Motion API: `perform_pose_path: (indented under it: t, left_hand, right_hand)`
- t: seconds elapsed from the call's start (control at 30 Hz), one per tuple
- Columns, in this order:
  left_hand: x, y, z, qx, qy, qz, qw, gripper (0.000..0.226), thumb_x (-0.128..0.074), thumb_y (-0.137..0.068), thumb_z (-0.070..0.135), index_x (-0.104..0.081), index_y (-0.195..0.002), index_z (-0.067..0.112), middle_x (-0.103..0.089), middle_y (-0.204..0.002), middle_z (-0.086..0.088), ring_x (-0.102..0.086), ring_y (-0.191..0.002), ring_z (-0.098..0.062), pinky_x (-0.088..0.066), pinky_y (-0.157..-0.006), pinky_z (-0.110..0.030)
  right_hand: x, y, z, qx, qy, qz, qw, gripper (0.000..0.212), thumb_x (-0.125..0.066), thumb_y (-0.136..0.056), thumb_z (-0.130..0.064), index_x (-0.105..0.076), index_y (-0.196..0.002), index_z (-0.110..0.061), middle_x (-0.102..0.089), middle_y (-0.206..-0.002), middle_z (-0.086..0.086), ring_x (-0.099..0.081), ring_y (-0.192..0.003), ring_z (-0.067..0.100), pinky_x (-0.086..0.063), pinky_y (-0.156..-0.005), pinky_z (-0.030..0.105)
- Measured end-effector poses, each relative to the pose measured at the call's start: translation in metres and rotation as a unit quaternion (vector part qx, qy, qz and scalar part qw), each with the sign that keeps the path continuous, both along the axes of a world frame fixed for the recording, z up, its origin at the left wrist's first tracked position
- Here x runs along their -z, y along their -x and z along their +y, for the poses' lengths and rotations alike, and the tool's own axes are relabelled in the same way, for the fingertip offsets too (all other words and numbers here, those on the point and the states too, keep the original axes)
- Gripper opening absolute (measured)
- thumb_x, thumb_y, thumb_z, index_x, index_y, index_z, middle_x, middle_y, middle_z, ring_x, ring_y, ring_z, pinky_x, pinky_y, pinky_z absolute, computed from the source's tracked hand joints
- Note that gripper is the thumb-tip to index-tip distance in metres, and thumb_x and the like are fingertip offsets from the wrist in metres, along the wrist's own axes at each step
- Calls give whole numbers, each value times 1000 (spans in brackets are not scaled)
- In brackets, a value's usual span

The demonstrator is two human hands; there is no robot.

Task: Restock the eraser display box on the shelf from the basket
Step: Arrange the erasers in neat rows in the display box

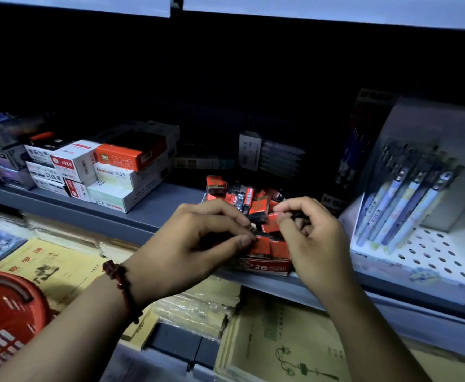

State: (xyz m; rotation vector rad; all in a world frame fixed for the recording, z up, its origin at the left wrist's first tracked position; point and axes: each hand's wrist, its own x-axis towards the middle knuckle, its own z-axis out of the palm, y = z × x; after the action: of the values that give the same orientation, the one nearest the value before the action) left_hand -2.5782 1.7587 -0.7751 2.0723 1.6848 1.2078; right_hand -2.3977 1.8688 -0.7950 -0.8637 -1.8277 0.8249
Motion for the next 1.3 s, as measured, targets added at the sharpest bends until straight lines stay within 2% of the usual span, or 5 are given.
perform_pose_path:
  t: [0.17,0.37,0.67,0.8,1.3]
  left_hand:
    - [-3,-9,1,-48,62,-137,987,16,-72,-93,24,-76,-108,26,-75,-102,11,-71,-97,-4,-60,-88,-33]
    - [0,-15,10,-73,70,-255,962,14,-80,-85,18,-72,-96,21,-75,-88,-3,-72,-83,-16,-59,-76,-34]
    - [-2,-19,11,-77,36,-312,946,20,-73,-90,6,-77,-107,15,-78,-95,-9,-71,-97,-38,-59,-93,-47]
    - [0,-16,8,-71,65,-275,957,28,-72,-90,5,-75,-114,20,-79,-99,1,-70,-102,-33,-59,-94,-45]
    - [8,-6,-6,-65,36,47,996,57,-72,-73,65,-62,-126,46,-55,-128,34,-43,-123,14,-26,-111,-21]
  right_hand:
    - [-5,-6,-9,-27,10,90,996,15,-64,-99,-14,-72,-98,-27,-66,-83,15,-61,-74,34,-52,-60,45]
    - [-9,-8,-13,-94,76,111,986,8,-70,-95,-11,-72,-95,-18,-71,-82,9,-65,-72,16,-53,-63,23]
    - [-11,-8,-15,-158,58,39,985,17,-75,-92,-15,-61,-99,-22,-55,-80,17,-45,-66,27,-43,-61,40]
    - [-11,-7,-15,-156,47,47,986,39,-69,-97,-15,-60,-126,-39,-63,-89,11,-54,-78,39,-51,-67,49]
    - [-12,-18,-8,-75,61,50,994,16,-68,-94,-5,-65,-98,-21,-63,-82,14,-51,-67,11,-43,-60,19]
